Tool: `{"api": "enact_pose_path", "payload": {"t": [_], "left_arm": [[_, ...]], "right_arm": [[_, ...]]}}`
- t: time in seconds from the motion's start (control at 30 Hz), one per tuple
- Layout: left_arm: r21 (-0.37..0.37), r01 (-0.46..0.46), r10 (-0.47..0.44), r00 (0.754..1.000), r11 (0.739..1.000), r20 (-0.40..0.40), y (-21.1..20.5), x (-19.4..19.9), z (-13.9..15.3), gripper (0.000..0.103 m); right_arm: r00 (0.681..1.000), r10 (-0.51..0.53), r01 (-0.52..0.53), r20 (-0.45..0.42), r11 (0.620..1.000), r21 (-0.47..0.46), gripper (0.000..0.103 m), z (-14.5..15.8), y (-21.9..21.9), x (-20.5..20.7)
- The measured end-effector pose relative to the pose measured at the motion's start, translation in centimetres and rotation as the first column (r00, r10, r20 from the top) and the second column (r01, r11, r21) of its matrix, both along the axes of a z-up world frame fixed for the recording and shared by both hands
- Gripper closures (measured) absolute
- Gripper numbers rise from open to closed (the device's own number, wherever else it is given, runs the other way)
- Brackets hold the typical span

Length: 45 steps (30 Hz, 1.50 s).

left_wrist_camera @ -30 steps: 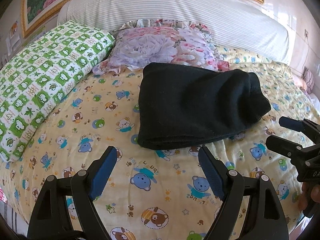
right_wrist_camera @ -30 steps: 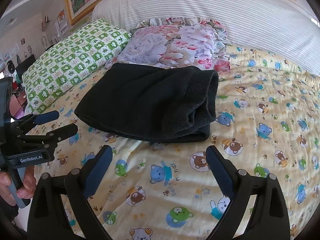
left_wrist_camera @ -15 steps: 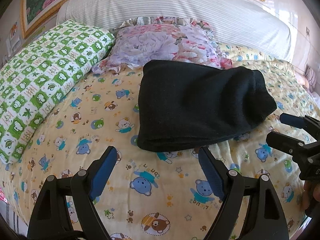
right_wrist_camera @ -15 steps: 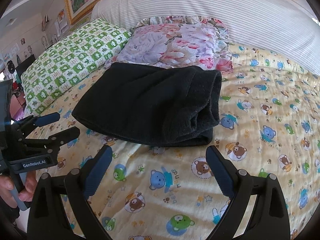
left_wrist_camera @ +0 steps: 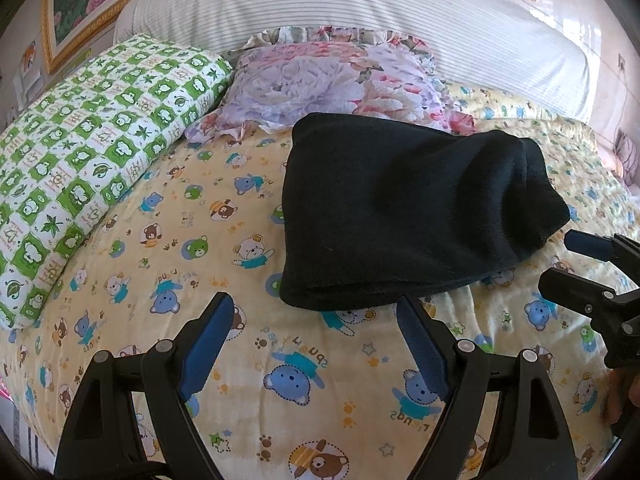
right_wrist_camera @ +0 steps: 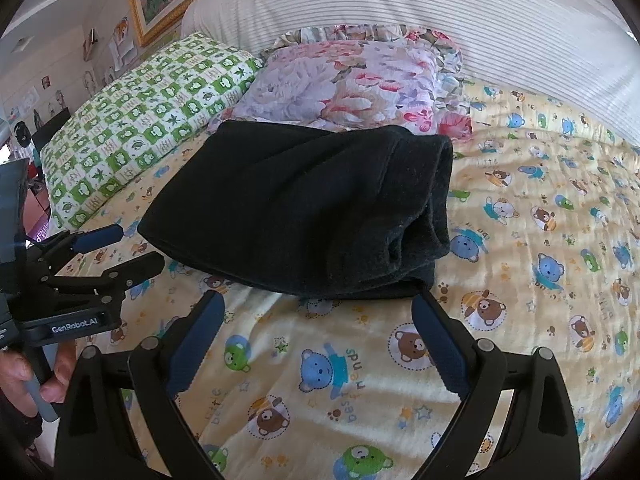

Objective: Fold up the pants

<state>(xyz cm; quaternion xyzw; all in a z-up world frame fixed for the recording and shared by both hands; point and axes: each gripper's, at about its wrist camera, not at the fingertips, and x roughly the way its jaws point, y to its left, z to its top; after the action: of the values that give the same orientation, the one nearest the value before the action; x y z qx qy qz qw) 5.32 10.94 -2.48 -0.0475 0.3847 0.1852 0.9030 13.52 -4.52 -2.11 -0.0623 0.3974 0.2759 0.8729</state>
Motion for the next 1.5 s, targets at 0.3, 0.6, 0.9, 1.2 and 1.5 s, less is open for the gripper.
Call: {"api": "enact_pose_path", "payload": {"t": [0.3, 0.6, 0.9, 1.2, 1.5], "left_arm": [[-0.006, -0.003, 0.003, 1.0, 1.0, -0.003, 0.3, 0.2, -0.1, 0.019], [-0.01, -0.002, 0.002, 1.0, 1.0, -0.009, 0.4, 0.3, -0.2, 0.019], [-0.015, -0.011, 0.011, 1.0, 1.0, -0.013, 0.6, 0.5, -0.3, 0.019], [0.003, -0.008, 0.008, 1.0, 1.0, -0.006, 0.7, 0.9, -0.3, 0.02], [-0.018, -0.02, 0.02, 1.0, 1.0, -0.016, 1.3, 1.6, -0.1, 0.019]], "right_arm": [[1.0, 0.0, 0.0, 0.0, 1.0, -0.001, 0.008, 0.0, 0.0, 0.0], [1.0, 0.0, 0.0, -0.002, 1.0, -0.005, 0.008, -0.1, 0.5, -0.2], [1.0, -0.003, 0.003, -0.004, 1.0, -0.003, 0.008, -0.2, 0.5, -0.2], [1.0, -0.007, 0.007, -0.001, 1.0, 0.008, 0.008, 0.0, 0.3, -0.1], [1.0, -0.012, 0.012, -0.014, 1.0, 0.008, 0.008, -0.2, 0.2, 0.3]]}}
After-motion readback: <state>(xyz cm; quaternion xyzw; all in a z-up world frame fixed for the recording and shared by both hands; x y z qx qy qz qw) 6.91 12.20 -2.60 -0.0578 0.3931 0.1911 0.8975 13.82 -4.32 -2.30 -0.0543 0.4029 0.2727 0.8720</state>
